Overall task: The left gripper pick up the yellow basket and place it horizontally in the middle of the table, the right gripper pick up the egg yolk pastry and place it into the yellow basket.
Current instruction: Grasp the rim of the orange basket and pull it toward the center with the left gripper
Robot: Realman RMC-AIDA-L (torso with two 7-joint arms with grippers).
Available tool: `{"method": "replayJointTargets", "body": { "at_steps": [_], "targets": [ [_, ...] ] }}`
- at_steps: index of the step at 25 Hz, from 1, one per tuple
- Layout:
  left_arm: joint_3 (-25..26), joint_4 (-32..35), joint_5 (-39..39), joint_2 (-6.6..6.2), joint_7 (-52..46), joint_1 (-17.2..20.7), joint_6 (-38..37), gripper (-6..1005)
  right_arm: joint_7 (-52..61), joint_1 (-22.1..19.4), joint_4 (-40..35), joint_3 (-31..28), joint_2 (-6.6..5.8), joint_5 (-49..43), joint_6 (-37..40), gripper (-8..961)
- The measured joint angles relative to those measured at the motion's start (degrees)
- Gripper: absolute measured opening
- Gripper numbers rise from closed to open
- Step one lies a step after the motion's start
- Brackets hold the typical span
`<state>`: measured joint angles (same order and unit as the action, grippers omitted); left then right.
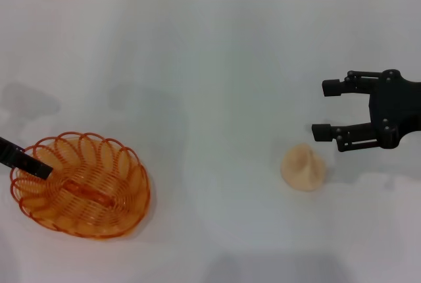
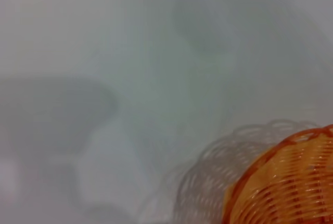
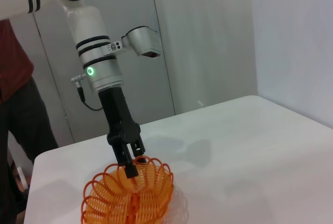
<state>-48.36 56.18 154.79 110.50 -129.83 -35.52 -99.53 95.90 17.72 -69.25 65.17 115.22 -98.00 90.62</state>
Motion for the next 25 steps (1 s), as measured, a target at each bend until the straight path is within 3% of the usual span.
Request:
{"method": "replayJointTargets", "body": {
  "at_steps": [25],
  "targets": [
    [-0.2, -2.3, 1.0, 0.31, 0.2, -0.7, 1.3, 484, 0.1, 0.1, 0.1, -0.3, 0.0, -0.3, 0.0, 854]
  ]
}}
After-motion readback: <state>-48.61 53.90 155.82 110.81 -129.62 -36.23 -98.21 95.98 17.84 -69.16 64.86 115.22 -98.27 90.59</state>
